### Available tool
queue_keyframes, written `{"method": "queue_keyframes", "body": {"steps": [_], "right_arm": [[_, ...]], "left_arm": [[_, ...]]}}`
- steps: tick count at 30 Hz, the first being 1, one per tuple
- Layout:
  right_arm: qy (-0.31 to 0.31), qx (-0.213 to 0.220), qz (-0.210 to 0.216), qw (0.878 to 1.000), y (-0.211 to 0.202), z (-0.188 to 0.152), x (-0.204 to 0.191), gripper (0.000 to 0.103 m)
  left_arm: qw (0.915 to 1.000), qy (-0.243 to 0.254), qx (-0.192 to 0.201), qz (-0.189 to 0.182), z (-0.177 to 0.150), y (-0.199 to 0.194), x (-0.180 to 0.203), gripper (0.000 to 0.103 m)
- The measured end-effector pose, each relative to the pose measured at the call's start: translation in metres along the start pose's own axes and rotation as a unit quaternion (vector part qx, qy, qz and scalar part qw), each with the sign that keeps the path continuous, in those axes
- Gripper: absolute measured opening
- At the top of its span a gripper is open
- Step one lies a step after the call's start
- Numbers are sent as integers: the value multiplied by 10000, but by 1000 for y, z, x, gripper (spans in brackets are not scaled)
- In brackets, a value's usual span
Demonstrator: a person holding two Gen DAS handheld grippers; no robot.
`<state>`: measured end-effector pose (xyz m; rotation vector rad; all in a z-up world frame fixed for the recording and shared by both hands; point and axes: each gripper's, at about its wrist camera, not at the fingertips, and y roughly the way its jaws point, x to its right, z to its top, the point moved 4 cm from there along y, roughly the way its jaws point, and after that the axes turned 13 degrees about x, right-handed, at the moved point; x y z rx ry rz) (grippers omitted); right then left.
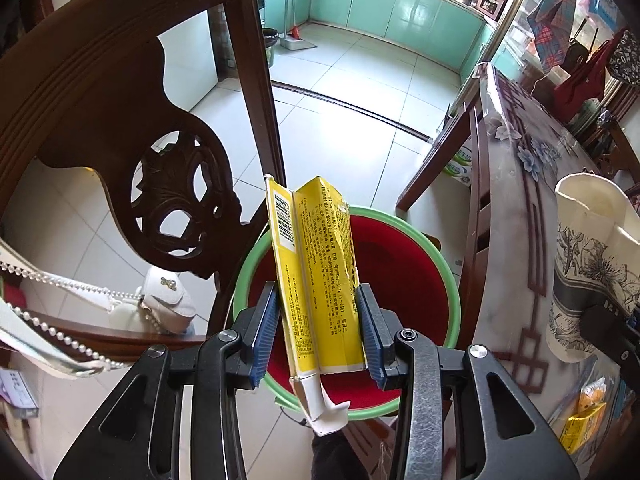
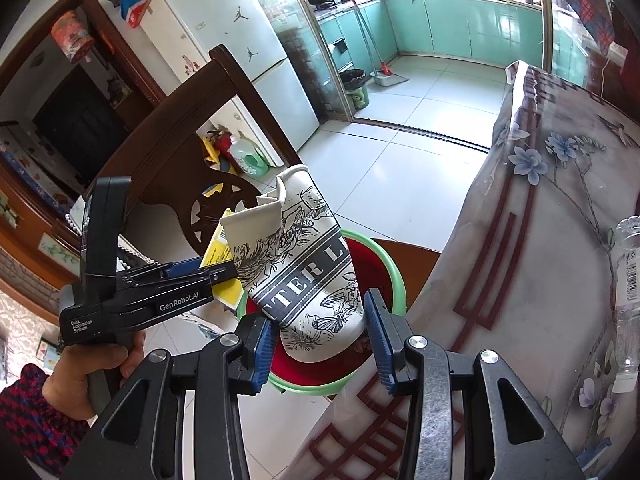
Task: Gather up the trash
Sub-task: 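Open both tools to drop the box and cup into the bucket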
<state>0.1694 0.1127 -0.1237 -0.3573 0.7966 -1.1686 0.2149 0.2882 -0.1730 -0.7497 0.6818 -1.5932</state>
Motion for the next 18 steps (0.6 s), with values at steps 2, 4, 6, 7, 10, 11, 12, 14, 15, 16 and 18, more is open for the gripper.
{"method": "queue_keyframes", "body": {"steps": [2,4,6,7,10,11,12,14,15,16,18], "right_arm": [[-9,14,14,10000,-1,0,-1,40],[-15,17,40,10000,0,0,-2,40],[-30,42,59,10000,-1,-1,-2,40],[-38,57,56,10000,-2,0,-2,40],[-57,103,59,9999,-3,1,-3,40],[-57,107,57,9999,-3,1,-3,40],[-58,101,63,9999,-2,2,-4,42],[-65,125,76,9999,-3,4,-5,47],[-71,156,64,9998,-4,5,-5,50],[-77,201,45,9998,-7,6,-5,50],[-87,294,21,9995,-15,7,-5,50]], "left_arm": [[9999,-56,99,-27,2,-2,-1,41],[9999,-17,136,-32,4,-3,1,41],[9998,42,174,-15,5,-4,3,41],[9998,38,187,-12,5,-5,3,41],[9996,8,273,-3,6,-7,3,43],[9996,1,299,-2,7,-7,3,45],[9995,-10,306,-22,9,-7,4,45],[9995,-15,316,-43,11,-7,5,48],[9994,-6,340,-36,12,-8,5,50],[9993,-3,375,-27,14,-9,6,54],[9989,-53,467,-34,16,-14,7,59]]}}
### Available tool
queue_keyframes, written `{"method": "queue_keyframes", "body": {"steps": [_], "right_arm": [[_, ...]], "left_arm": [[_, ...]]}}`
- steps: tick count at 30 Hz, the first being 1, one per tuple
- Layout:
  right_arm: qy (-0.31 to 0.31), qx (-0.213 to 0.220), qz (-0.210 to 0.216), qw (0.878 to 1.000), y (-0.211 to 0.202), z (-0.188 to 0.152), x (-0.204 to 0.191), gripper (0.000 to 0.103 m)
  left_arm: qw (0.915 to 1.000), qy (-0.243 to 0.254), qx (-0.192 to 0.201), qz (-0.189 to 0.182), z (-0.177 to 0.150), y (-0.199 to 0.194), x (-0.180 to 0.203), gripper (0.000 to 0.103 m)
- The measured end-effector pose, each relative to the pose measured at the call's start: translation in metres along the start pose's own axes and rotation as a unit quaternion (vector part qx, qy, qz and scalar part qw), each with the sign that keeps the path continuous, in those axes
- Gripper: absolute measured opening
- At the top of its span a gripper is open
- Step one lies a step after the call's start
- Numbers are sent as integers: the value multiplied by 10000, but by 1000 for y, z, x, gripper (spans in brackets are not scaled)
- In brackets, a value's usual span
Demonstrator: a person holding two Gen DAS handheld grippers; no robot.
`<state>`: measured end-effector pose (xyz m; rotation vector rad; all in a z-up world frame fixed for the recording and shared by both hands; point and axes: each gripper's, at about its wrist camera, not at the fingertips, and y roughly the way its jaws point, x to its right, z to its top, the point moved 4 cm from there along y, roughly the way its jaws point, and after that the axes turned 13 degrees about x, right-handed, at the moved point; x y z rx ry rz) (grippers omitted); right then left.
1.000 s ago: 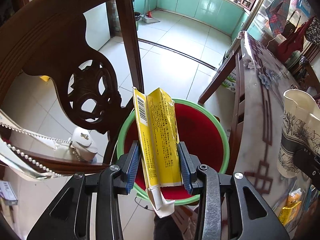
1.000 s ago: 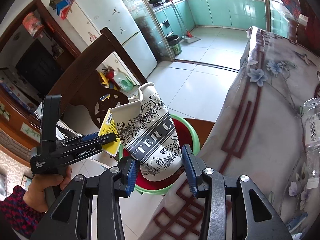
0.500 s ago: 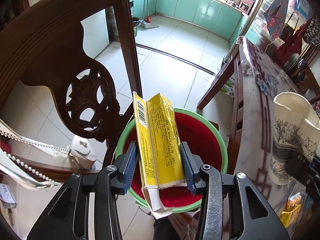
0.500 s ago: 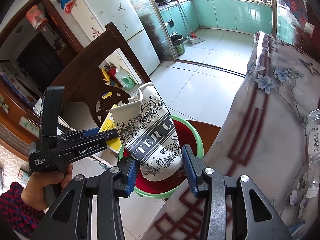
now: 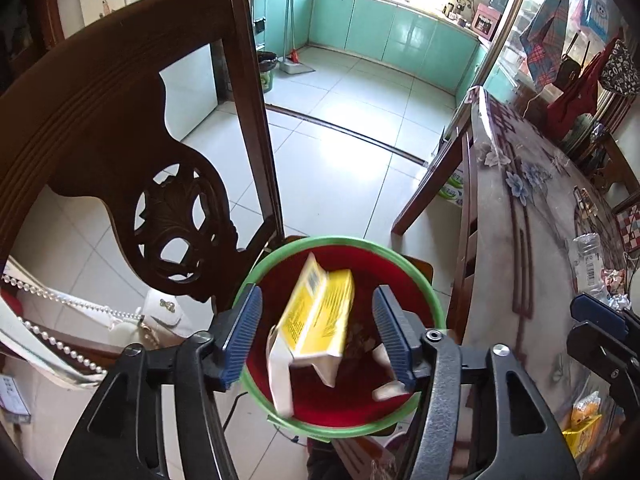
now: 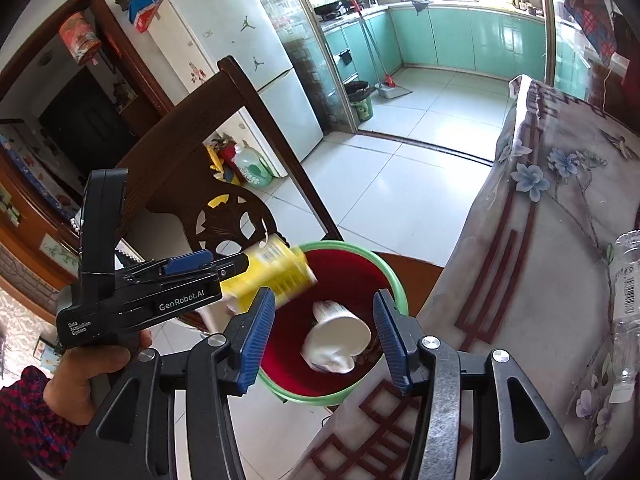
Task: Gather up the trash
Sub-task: 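Open both tools to drop the box and cup into the bucket, then move both tools back to the trash on the table, then grasp the orange drink carton with the left tool while the right tool grasps the orange snack bag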
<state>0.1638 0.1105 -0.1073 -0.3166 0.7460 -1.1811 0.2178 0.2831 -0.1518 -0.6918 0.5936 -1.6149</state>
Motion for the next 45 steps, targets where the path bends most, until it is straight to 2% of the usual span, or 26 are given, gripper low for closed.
{"method": "queue_keyframes", "body": {"steps": [4,9,13,16,19,21,24,26,29,31,35,38,39,42,43,44,45], "right_arm": [[-73,109,-151,9998,-16,2,2,50],[-52,222,-268,9994,-38,4,10,50],[-32,311,-381,9988,-64,-1,23,50],[-44,354,-635,9973,-91,-8,46,50],[9,327,-1027,9942,-124,-20,86,50],[113,228,-1361,9904,-151,-31,123,50],[161,-53,-1691,9855,-187,-52,176,50],[111,-411,-1781,9831,-205,-69,207,50],[-91,-895,-1461,9852,-219,-91,229,50],[-418,-1240,-1030,9860,-218,-107,230,50],[-1375,-1777,-433,9735,-194,-137,215,50],[-1572,-1985,20,9674,-177,-150,211,50],[-1548,-1874,185,9698,-174,-148,211,50],[-1609,-2076,152,9648,-161,-151,221,48],[-1605,-2111,183,9640,-158,-152,223,42],[-1561,-2144,248,9639,-155,-154,226,22],[-1499,-2063,280,9665,-155,-154,231,10]], "left_arm": [[9999,-91,84,-100,-1,-7,6,63],[9996,77,75,-266,-10,-13,25,66],[9978,322,59,-571,-18,-20,52,69],[9940,673,90,-857,-25,-29,78,71],[9851,1101,76,-1323,-36,-40,112,74],[9760,1392,60,-1671,-45,-49,138,77],[9585,1750,-53,-2248,-62,-63,179,80],[9454,1931,-158,-2621,-74,-74,208,81],[9309,2182,-269,-2918,-93,-88,245,82],[9281,2283,-319,-2923,-104,-95,261,82],[9340,2189,-396,-2794,-119,-103,281,82],[9382,2096,-340,-2734,-127,-113,288,82],[9387,2115,-300,-2705,-131,-117,292,82],[9360,2261,-262,-2684,-140,-127,301,82],[9336,2342,-264,-2698,-143,-130,305,82],[9309,2429,-268,-2716,-147,-132,310,83],[9270,2545,-285,-2742,-151,-134,316,83]]}}
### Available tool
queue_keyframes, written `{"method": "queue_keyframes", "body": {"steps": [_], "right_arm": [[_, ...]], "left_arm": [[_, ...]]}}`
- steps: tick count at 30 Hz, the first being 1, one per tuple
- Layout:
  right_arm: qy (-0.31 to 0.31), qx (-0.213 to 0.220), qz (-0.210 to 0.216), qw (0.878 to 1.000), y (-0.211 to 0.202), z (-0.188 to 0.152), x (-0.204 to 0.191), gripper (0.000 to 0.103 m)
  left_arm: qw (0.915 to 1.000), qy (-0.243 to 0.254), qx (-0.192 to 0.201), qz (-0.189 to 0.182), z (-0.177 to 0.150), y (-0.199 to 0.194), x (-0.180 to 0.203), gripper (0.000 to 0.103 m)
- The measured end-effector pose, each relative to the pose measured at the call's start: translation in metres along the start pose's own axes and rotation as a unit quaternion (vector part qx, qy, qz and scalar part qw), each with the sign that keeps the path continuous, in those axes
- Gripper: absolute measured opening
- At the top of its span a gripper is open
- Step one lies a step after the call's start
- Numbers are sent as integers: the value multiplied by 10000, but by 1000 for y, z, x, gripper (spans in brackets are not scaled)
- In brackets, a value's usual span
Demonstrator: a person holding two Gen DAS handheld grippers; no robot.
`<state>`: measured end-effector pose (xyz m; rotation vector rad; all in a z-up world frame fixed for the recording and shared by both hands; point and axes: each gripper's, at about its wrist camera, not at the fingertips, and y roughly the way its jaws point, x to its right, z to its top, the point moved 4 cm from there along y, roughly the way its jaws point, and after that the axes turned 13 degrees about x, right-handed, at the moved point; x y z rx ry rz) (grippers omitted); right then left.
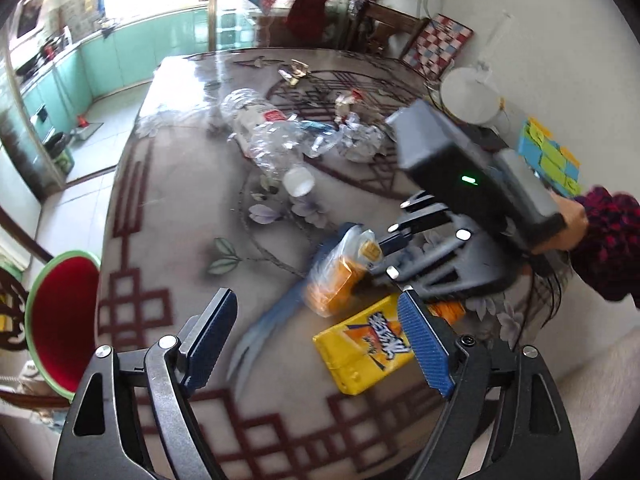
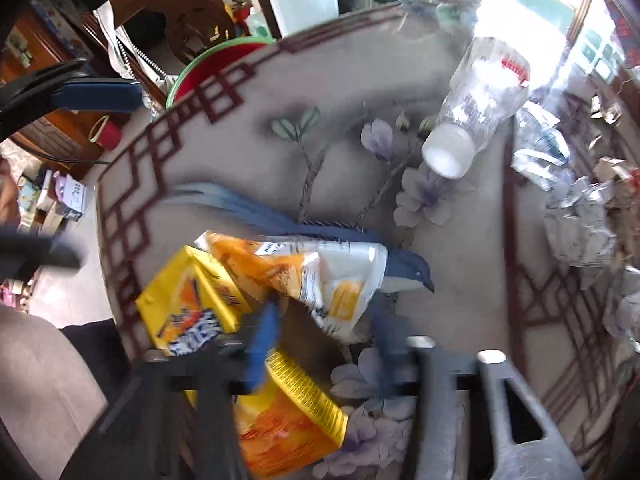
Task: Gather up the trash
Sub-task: 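Grasp the orange drink carton with the left tool while the right tool grasps the orange snack bag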
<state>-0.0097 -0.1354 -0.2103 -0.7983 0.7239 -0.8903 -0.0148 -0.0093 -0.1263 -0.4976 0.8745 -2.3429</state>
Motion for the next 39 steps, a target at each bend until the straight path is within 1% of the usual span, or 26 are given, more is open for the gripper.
{"method": "queue_keyframes", "body": {"steps": [2,5,6,8,11,12,14,15,16,17,18,19,21,22,24,26,28,29,32,36,39], "right_arm": [[234,161,-28,9996,-6,-3,11,9],[893,652,17,9939,-30,-8,35,9],[1066,816,-33,9909,-41,-10,45,9],[1295,1055,-155,9858,-60,-15,60,9],[1598,1220,-265,9792,-82,-28,78,9],[1679,1256,-305,9773,-87,-33,82,9],[1839,1305,-359,9736,-94,-40,87,9],[1931,1330,-370,9714,-97,-45,89,9],[2016,1339,-369,9696,-100,-48,90,9],[2118,1337,-362,9675,-103,-51,92,9],[2214,1328,-353,9655,-106,-55,93,9],[2320,1344,-352,9628,-108,-58,95,9],[2470,1435,-346,9577,-113,-56,96,9],[2530,1512,-343,9550,-116,-55,96,9],[2602,1660,-346,9505,-119,-52,90,9],[2641,1828,-319,9465,-124,-45,89,9],[2616,1915,-348,9454,-128,-36,86,9],[2577,1946,-389,9456,-129,-31,86,9],[2456,2033,-446,9468,-132,-17,82,9],[2407,2059,-414,9476,-127,1,74,9],[2431,2083,-353,9467,-123,11,69,9]], "left_arm": [[9993,317,-126,-119,-3,5,16,83],[9938,989,-297,-400,-8,15,42,83],[9904,1232,-373,-497,-11,20,50,83],[9802,1779,-563,-669,-19,33,67,83],[9647,2332,-869,-861,-32,52,83,83],[9597,2467,-1007,-898,-36,59,86,83],[9534,2609,-1194,-933,-43,68,89,83],[9525,2623,-1243,-926,-44,71,89,81],[9534,2594,-1244,-906,-42,73,88,76],[9563,2523,-1197,-866,-40,73,86,69],[9602,2416,-1142,-815,-36,73,85,65],[9653,2261,-1076,-740,-32,73,83,60],[9786,1783,-857,-567,-21,70,74,60],[9856,1447,-731,-480,-13,68,68,59],[9947,857,-506,-258,3,64,54,59],[9993,285,-244,2,19,55,39,59],[9993,-200,16,311,33,43,24,59],[9977,-425,179,491,40,36,15,59],[9915,-938,454,783,51,18,-5,59],[9842,-1181,655,1141,57,3,-31,60],[9795,-1332,752,1309,56,-5,-49,60]]}}
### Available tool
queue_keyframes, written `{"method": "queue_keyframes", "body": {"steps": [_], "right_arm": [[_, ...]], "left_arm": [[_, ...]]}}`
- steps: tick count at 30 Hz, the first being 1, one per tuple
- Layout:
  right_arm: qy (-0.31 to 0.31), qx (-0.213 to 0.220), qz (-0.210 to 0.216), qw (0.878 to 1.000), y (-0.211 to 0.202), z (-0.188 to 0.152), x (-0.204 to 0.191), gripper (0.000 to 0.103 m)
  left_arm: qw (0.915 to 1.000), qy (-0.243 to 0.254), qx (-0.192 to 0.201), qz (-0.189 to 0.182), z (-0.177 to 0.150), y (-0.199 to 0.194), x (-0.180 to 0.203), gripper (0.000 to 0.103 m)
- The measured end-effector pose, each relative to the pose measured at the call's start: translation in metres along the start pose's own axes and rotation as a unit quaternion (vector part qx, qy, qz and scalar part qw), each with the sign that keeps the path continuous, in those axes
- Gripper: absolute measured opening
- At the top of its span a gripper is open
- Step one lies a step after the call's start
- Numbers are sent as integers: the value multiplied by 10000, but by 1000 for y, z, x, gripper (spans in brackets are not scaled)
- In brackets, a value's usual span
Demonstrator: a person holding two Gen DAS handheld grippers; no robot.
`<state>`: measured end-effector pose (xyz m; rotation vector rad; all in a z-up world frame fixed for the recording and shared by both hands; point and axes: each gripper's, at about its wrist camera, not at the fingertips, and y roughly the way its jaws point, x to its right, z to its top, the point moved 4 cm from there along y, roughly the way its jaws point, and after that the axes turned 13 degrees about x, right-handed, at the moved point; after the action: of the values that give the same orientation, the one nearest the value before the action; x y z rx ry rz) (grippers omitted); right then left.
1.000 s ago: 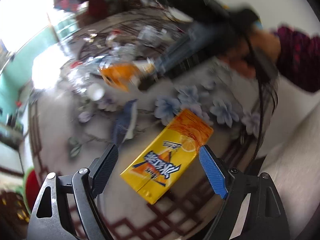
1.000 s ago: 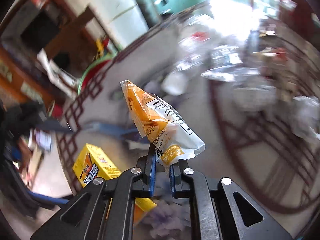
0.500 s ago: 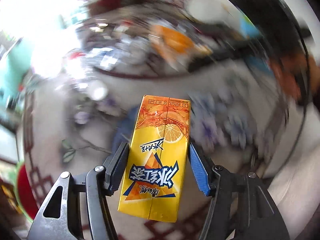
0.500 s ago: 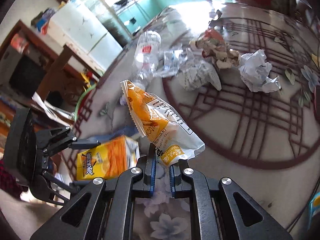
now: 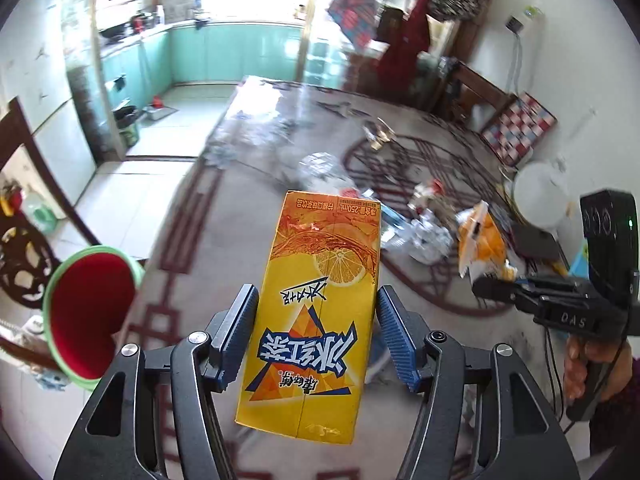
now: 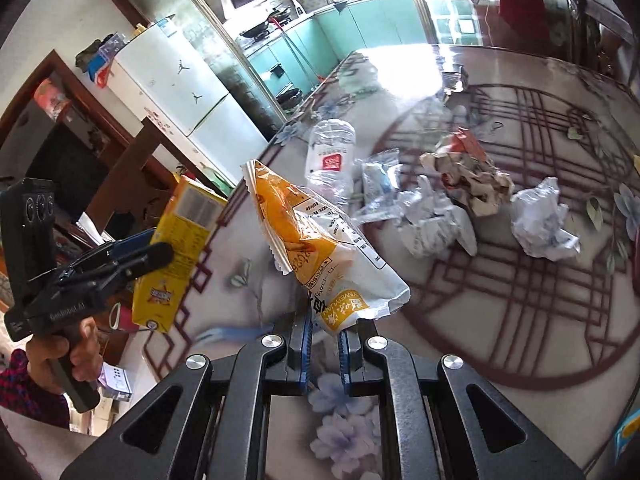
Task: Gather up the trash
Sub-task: 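Grasp the orange drink carton with the left tool while the right tool grasps the orange snack bag, then carry the carton and snack bag in both tools over the red bucket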
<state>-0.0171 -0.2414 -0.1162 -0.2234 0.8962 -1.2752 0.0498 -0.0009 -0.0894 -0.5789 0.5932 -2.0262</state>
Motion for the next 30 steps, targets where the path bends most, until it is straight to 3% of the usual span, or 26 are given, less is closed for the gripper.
{"method": "queue_keyframes", "body": {"steps": [10,22,30], "right_arm": [[32,140,87,9999,23,7,-41,9],[-7,188,-123,9997,54,11,-90,9],[-11,308,-247,9992,78,16,-132,9]], "left_arm": [[9967,-674,39,459,-1,-4,-58,60],[9969,-697,-5,372,5,-2,-113,59],[9993,-258,96,243,15,-6,-147,58]]}}
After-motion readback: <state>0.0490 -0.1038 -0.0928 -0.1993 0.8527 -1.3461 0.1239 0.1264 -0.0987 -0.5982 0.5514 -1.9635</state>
